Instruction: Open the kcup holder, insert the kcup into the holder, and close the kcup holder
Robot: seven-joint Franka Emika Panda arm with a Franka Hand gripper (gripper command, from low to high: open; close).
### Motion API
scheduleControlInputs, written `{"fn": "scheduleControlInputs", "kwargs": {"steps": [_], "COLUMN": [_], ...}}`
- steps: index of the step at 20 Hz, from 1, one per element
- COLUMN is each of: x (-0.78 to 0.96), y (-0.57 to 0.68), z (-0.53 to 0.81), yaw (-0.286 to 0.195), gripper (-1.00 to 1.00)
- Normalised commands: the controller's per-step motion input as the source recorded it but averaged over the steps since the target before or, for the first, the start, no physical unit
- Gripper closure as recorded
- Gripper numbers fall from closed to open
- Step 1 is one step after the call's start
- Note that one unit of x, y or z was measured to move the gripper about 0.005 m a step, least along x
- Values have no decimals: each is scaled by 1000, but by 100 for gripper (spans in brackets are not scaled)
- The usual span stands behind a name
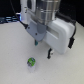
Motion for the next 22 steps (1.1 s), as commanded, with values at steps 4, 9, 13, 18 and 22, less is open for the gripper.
{"fn": "scheduleControlInputs", "kwargs": {"steps": [4,9,13,18,22], "x": [377,520,330,301,136], "y": [-526,-310,-220,-192,0], "z": [2,-48,-163,-157,-72], "yaw": [-174,-146,-110,-87,-38], "gripper": [-100,-100,-100,-100,-100]}}
